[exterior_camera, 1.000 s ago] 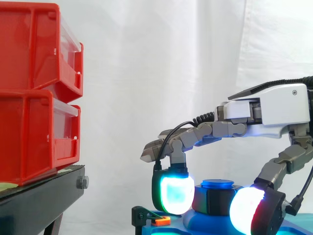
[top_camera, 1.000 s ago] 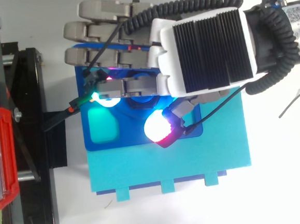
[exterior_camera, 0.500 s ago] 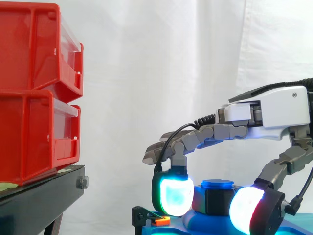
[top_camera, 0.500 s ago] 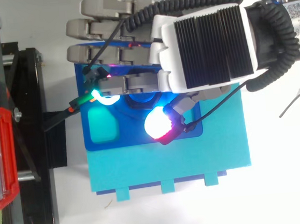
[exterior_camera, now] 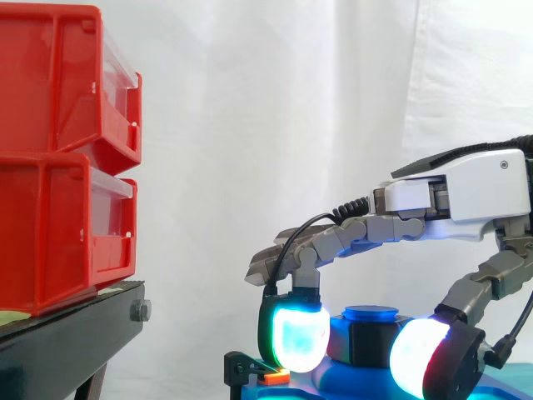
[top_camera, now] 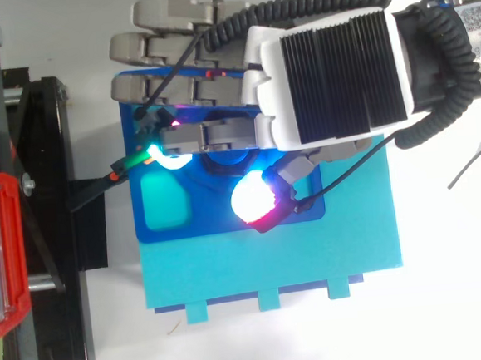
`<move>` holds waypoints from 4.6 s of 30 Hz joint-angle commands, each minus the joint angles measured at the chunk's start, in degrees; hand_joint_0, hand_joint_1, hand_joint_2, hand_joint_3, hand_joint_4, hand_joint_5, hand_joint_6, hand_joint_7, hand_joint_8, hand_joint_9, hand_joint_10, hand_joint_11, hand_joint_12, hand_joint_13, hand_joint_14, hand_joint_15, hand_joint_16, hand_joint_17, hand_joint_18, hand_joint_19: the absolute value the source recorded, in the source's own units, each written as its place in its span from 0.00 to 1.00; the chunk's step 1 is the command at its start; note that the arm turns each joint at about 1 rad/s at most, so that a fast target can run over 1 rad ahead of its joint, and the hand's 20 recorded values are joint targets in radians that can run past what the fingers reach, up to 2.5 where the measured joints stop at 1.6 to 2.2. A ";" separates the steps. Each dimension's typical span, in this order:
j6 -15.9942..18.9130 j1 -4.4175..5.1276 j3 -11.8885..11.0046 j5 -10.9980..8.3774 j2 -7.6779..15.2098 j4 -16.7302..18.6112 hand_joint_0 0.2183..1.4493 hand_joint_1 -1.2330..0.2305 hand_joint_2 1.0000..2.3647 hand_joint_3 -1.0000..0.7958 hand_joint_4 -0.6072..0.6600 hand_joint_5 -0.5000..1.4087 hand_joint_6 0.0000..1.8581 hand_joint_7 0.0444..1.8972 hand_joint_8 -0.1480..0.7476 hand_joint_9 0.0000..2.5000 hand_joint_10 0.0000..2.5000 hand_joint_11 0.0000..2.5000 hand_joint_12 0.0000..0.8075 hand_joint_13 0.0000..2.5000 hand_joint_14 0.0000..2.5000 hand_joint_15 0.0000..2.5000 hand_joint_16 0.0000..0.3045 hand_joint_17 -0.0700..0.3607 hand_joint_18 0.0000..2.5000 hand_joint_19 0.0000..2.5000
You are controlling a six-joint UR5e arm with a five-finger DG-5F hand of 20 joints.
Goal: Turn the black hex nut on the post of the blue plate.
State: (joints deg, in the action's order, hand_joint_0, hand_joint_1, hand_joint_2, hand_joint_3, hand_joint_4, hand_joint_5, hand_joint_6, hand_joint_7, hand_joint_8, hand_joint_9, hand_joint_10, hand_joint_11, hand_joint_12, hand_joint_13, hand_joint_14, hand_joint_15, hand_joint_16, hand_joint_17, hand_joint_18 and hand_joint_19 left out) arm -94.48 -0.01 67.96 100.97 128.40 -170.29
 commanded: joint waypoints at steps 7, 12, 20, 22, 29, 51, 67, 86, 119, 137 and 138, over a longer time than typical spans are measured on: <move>0.08 0.19 -0.02 0.02 -0.08 0.22 0.23 0.33 0.00 0.28 0.62 0.15 0.33 0.56 0.41 0.08 0.00 0.01 0.43 0.05 0.00 0.01 0.17 0.43 0.00 0.00; 0.08 0.28 -0.02 0.02 -0.08 0.40 0.17 0.38 0.00 0.28 0.66 0.16 0.31 0.57 0.45 0.09 0.00 0.02 0.47 0.05 0.00 0.01 0.19 0.47 0.00 0.00; 0.08 0.28 -0.02 0.02 0.01 0.40 0.14 0.54 0.00 0.28 0.69 0.17 0.27 0.59 0.47 0.09 0.00 0.01 0.50 0.05 0.00 0.02 0.21 0.49 0.00 0.01; 0.08 0.28 -0.02 0.02 0.01 0.40 0.14 0.57 0.00 0.28 0.69 0.17 0.27 0.58 0.48 0.09 0.00 0.01 0.50 0.05 0.00 0.02 0.21 0.49 0.00 0.01; 0.08 0.28 -0.02 0.02 0.01 0.58 0.19 0.55 0.00 0.28 0.66 0.17 0.27 0.57 0.45 0.09 0.00 0.01 0.46 0.04 0.00 0.01 0.19 0.46 0.00 0.01; 0.08 0.37 -0.11 0.02 0.01 1.10 0.26 0.39 0.01 0.36 0.61 0.16 0.27 0.59 0.40 0.09 0.00 0.01 0.42 0.04 0.00 0.01 0.16 0.42 0.00 0.00; -0.53 0.37 -0.11 0.02 -0.08 1.10 0.19 0.42 0.00 0.28 0.64 0.16 0.27 0.59 0.43 0.09 0.00 0.01 0.44 0.04 0.00 0.01 0.18 0.45 0.00 0.00; -5.37 1.16 -8.02 0.55 -1.40 -13.84 0.15 0.52 0.00 0.28 0.66 0.15 0.27 0.52 0.46 0.08 0.00 0.01 0.49 0.04 0.00 0.01 0.20 0.48 0.00 0.01; 6.59 2.74 5.87 -8.16 -20.82 -18.94 0.18 0.53 0.00 0.28 0.56 0.14 0.27 0.35 0.39 0.00 0.00 0.00 0.46 0.00 0.00 0.01 0.20 0.48 0.00 0.01; 25.48 2.56 6.13 -8.16 -21.09 -19.20 0.18 0.54 0.00 0.28 0.50 0.13 0.27 0.37 0.33 0.00 0.00 0.00 0.43 0.00 0.00 0.00 0.20 0.49 0.00 0.01; 25.48 2.56 6.13 -8.16 -21.09 -19.20 0.18 0.54 0.00 0.28 0.49 0.13 0.27 0.35 0.33 0.00 0.00 0.00 0.43 0.00 0.00 0.00 0.20 0.49 0.00 0.01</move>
State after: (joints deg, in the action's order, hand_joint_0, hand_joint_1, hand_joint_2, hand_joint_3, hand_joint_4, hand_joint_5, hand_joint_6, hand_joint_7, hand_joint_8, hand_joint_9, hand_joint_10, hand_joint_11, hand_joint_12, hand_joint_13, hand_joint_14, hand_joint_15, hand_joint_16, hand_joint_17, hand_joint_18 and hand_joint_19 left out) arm -70.50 2.57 74.14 92.81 107.32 -189.52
